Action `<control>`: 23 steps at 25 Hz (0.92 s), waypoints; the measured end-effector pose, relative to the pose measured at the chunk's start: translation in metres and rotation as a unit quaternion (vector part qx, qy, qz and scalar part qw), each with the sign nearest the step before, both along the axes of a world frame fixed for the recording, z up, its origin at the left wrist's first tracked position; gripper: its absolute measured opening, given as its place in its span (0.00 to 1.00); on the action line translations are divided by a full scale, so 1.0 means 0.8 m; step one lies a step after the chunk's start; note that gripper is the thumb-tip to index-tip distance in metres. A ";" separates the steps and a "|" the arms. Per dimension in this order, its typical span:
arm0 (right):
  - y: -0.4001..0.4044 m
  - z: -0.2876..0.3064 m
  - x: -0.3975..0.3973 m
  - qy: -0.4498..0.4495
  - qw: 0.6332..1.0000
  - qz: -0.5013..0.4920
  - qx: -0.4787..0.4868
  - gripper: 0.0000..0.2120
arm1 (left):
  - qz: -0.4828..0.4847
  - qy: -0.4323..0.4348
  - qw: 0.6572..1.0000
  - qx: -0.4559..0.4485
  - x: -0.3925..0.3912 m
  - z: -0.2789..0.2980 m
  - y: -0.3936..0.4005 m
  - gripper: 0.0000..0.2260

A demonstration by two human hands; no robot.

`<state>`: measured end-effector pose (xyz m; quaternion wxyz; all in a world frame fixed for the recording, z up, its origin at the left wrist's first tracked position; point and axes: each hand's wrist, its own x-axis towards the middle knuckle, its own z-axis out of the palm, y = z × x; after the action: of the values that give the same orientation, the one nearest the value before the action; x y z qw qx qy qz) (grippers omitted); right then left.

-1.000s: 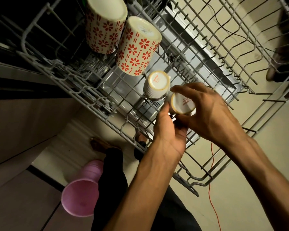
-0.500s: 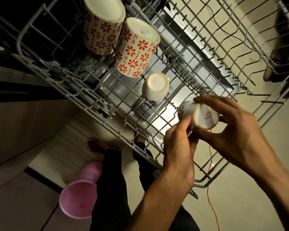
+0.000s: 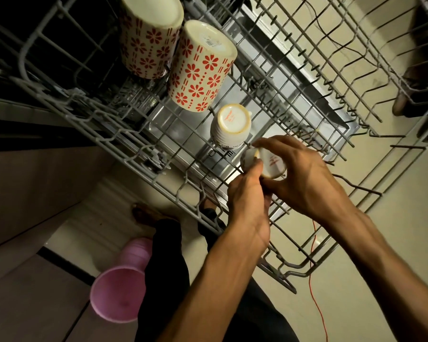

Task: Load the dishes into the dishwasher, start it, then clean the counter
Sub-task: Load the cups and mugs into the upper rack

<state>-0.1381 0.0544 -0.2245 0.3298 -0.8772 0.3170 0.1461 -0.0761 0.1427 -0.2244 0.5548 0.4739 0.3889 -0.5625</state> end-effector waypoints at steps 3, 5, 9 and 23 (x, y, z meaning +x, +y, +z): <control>-0.006 -0.010 -0.005 0.004 1.000 -0.013 0.023 0.32 | 0.000 0.005 1.000 0.013 -0.002 -0.009 0.000 0.13; -0.007 -0.011 -0.011 0.013 0.999 -0.018 0.035 0.35 | -0.013 0.000 0.999 0.034 -0.006 -0.011 0.000 0.16; -0.006 -0.007 -0.015 0.028 0.998 -0.029 0.054 0.42 | -0.030 -0.070 0.994 0.073 0.004 0.006 0.003 0.21; -0.062 -0.010 0.171 -0.146 0.934 -0.245 0.215 0.24 | -0.472 -0.695 0.537 0.077 0.210 0.011 -0.018 0.24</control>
<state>-0.0014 0.0047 -0.2323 0.5785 -0.6924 0.4311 -0.0044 0.0918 0.1285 -0.2156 0.2665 0.8717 -0.3571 -0.2040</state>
